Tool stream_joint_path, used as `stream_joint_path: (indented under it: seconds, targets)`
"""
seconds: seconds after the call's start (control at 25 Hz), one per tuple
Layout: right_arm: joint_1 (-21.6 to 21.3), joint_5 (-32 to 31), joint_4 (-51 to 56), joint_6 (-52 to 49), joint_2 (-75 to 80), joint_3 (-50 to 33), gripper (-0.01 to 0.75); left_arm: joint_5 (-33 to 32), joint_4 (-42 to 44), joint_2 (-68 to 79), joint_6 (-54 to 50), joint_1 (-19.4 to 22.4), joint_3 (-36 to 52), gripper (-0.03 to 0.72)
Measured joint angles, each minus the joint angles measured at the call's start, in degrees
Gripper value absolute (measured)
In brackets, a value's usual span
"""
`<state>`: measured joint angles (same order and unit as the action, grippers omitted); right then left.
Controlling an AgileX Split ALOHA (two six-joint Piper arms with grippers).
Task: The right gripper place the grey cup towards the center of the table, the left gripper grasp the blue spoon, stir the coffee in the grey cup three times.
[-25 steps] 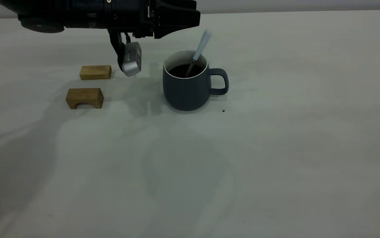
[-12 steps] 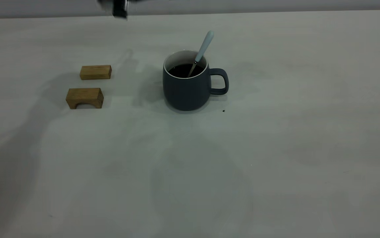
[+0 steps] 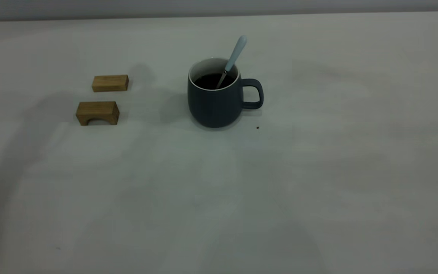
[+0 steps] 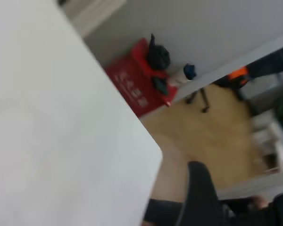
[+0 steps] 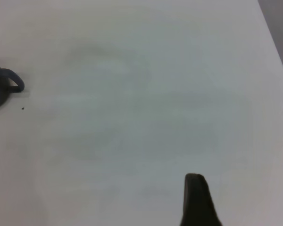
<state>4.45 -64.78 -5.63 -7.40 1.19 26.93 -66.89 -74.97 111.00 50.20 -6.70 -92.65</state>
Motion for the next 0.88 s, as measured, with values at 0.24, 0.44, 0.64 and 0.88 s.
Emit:
stream_joint_path:
  seconds: [0.24, 0.44, 0.64, 0.88]
  targets:
    - [0.0, 0.0, 0.0, 0.0, 0.0, 0.0, 0.529, 0.0, 0.4, -11.6, -0.7, 0.0, 0.0, 0.522]
    - [0.0, 0.0, 0.0, 0.0, 0.0, 0.0, 0.529, 0.0, 7.9, -21.4, -21.0, 1.9, 0.2, 0.521]
    - [0.0, 0.0, 0.0, 0.0, 0.0, 0.0, 0.529, 0.2, 27.6, -31.4, -42.6, 4.2, 0.2, 0.519]
    - [0.0, 0.0, 0.0, 0.0, 0.0, 0.0, 0.529, 0.2, 45.7, -40.9, -48.3, 4.6, 0.2, 0.519]
